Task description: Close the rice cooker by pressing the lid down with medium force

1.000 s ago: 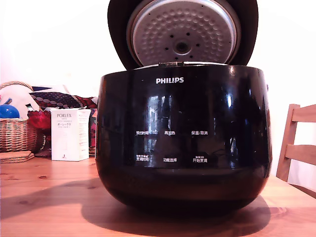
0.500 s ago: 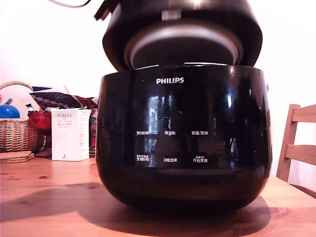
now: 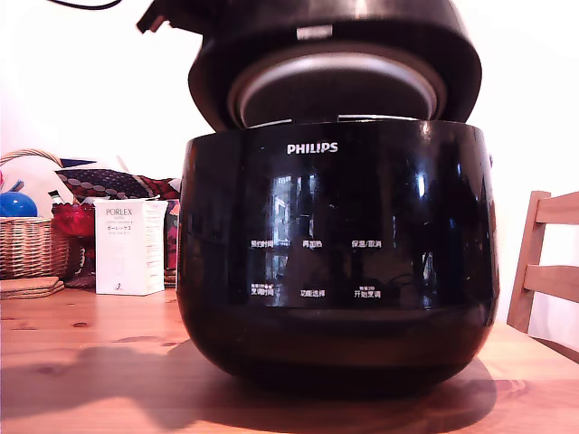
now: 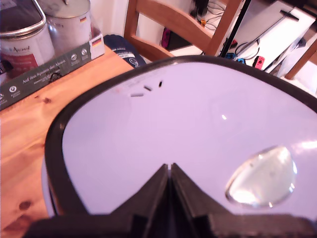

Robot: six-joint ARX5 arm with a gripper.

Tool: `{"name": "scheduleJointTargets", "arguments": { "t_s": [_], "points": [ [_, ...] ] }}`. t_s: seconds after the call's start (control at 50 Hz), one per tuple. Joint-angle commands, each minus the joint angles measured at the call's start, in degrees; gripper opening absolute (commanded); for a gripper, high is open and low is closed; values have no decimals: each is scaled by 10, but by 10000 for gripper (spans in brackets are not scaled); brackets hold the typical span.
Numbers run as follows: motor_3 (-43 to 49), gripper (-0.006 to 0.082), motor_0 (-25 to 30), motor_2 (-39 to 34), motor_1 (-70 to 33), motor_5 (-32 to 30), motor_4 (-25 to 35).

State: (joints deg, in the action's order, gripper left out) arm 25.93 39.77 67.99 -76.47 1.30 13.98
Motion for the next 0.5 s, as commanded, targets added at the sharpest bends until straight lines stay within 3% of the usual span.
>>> {"name": "scheduleJointTargets", "arguments": {
  "t_s": [0.0, 0.48],
  "points": [
    [0, -20, 8, -36, 7, -15, 1],
    [-73, -20, 47, -158, 72, -48, -32]
  ]
}}
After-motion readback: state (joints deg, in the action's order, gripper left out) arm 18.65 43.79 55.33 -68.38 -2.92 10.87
